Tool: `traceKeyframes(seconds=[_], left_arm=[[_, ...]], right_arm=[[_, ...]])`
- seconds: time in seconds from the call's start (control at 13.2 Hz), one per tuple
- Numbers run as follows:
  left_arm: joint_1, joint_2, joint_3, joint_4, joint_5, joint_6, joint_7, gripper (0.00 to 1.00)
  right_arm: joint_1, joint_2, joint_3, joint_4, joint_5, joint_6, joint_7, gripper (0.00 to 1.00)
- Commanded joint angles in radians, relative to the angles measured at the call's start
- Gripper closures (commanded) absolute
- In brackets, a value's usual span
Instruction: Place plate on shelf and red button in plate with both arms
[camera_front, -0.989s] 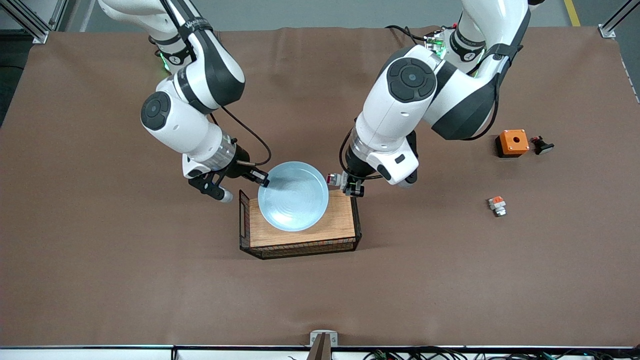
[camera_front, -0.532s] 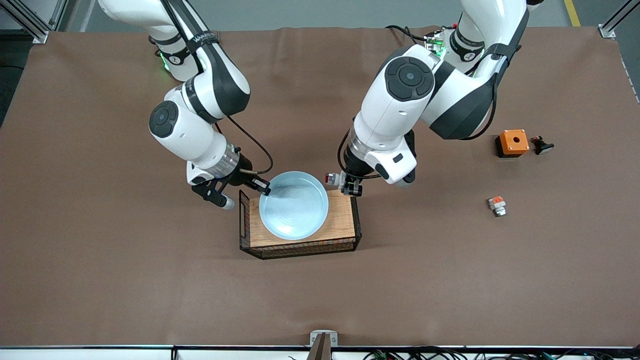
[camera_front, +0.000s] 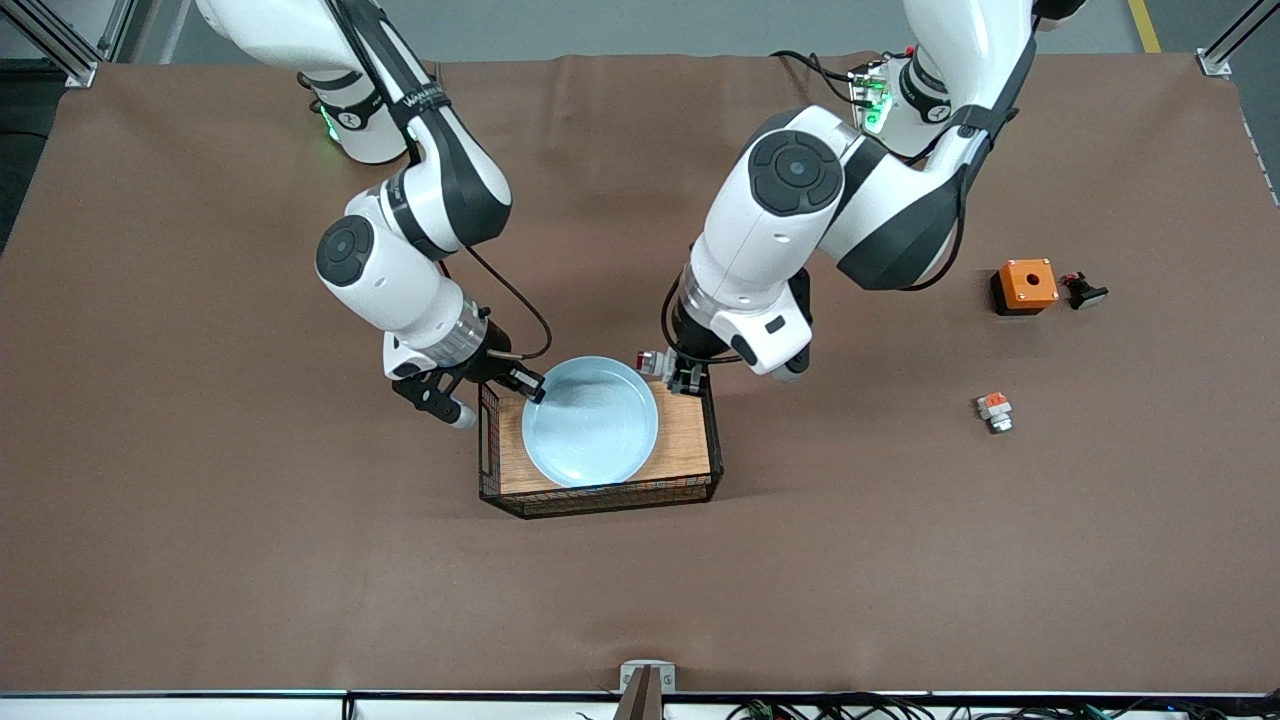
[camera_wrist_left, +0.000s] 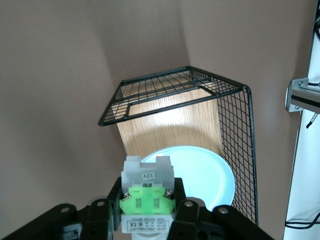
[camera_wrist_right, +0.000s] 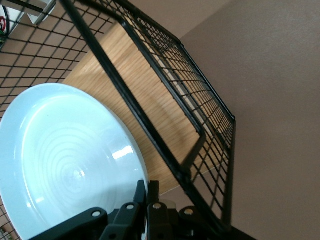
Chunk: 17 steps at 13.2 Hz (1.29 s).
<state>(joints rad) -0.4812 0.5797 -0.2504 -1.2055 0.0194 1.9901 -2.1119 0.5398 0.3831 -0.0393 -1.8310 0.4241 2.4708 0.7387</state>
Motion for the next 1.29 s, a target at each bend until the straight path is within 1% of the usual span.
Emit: traceKeyframes(seconds=[0.0, 0.15, 0.3, 0.53, 0.76, 0.99, 1.14, 1.22], left_arm=[[-0.017, 0.003, 0.013, 0.012, 0.02, 0.021, 0.004, 1.0], [-0.019, 0.006, 0.014, 0.012, 0.02, 0.039, 0.006, 1.0], [-0.033, 0.038, 0.017, 0.014, 0.02, 0.05, 0.015, 1.0], [-0.048, 0.055, 0.026, 0.014, 0.02, 0.093, 0.016, 1.0], [-0.06, 0.077, 0.033, 0.015, 0.02, 0.147, 0.016, 1.0], [-0.127, 0.101, 0.107, 0.015, 0.02, 0.193, 0.018, 1.0], [-0.166, 0.109, 0.147, 0.015, 0.02, 0.217, 0.018, 1.0], [-0.171, 0.118, 0.151, 0.015, 0.02, 0.222, 0.018, 1.0]], right_arm=[[0.017, 0.019, -0.01, 0.007, -0.016, 0.031, 0.021, 0.99], [0.017, 0.029, -0.01, 0.007, -0.016, 0.046, 0.021, 0.99], [0.017, 0.04, -0.01, 0.009, -0.016, 0.059, 0.021, 0.99], [0.017, 0.048, -0.01, 0.01, -0.016, 0.062, 0.019, 0.97], [0.014, 0.048, -0.01, 0.013, -0.013, 0.048, 0.019, 0.73], [0.006, 0.039, -0.01, 0.015, -0.01, 0.037, 0.016, 0.69], [0.0, 0.025, -0.01, 0.033, -0.007, -0.04, 0.018, 0.67], [-0.004, 0.011, -0.011, 0.045, -0.005, -0.096, 0.019, 0.66]])
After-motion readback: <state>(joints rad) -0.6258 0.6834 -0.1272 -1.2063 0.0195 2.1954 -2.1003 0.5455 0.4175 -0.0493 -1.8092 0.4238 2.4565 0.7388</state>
